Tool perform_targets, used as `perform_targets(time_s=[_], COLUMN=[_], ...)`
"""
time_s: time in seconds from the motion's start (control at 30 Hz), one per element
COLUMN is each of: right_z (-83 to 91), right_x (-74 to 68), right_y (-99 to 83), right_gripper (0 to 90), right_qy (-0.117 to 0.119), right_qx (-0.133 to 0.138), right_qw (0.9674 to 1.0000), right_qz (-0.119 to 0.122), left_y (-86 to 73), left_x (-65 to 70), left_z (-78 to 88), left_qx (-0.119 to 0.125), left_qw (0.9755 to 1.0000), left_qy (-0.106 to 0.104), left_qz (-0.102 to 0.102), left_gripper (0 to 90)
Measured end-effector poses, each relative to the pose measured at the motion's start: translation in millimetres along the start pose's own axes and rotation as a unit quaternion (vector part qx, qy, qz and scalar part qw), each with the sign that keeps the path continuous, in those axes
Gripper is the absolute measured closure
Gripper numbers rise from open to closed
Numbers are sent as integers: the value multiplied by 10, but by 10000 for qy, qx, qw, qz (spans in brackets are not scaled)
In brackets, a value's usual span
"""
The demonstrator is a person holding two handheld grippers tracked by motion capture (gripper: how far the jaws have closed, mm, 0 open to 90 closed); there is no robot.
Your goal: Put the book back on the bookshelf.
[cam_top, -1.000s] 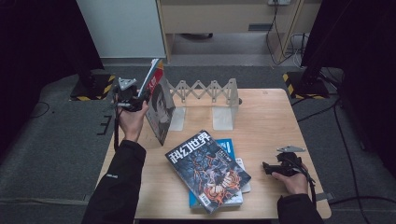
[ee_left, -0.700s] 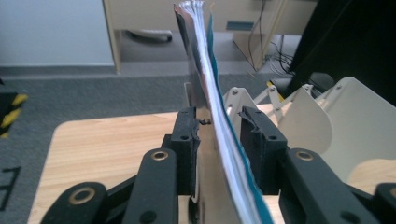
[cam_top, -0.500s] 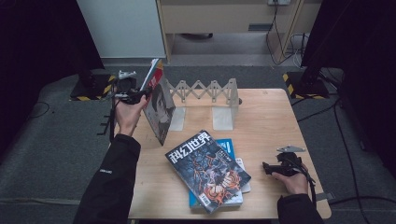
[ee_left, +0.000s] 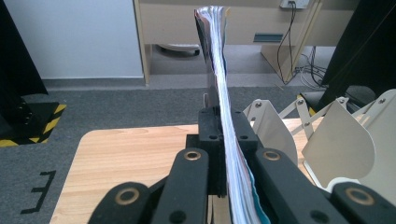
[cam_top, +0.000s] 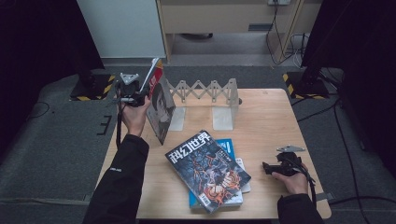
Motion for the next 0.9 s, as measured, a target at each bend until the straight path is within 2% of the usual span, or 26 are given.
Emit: perform_targets(time_s=[0.17, 0.33, 0.5, 0.67, 0.8, 0.9], right_z=[1, 4, 16, 39, 64, 76], right_x=[-3, -3, -9, -27, -52, -72], right_y=[-1, -2, 1, 23, 51, 61], right_gripper=[73, 76, 82, 88, 92, 94], right_qy=[4, 1, 7, -42, -37, -63], right_qx=[-6, -11, -9, 63, 165, 208], right_qw=[10000, 10000, 10000, 10000, 9998, 9997], right_qz=[4, 7, -11, 54, 76, 74], left_y=[-18, -11, -46, -175, -371, -532], left_x=[-2, -19, -40, -50, -42, -44], left_z=[30, 149, 330, 538, 692, 748], left_qx=[-10, 221, 389, 567, 565, 446], left_qw=[10000, 9996, 9984, 9958, 9936, 9919], left_qy=[-74, -162, -402, -709, -973, -1187], left_qz=[-26, -91, -80, -134, -110, -75], left_gripper=[841, 683, 561, 437, 396, 341])
Point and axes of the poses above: each handheld gripper's, and its own axes: z roughly backward along the jaws, y roughly out of its top, x roughly to its right, the point moved 5 cm from there along -z, roughly forward along the jaws, and after that the axes turned 3 degrees about y, right-handed, at the moved point
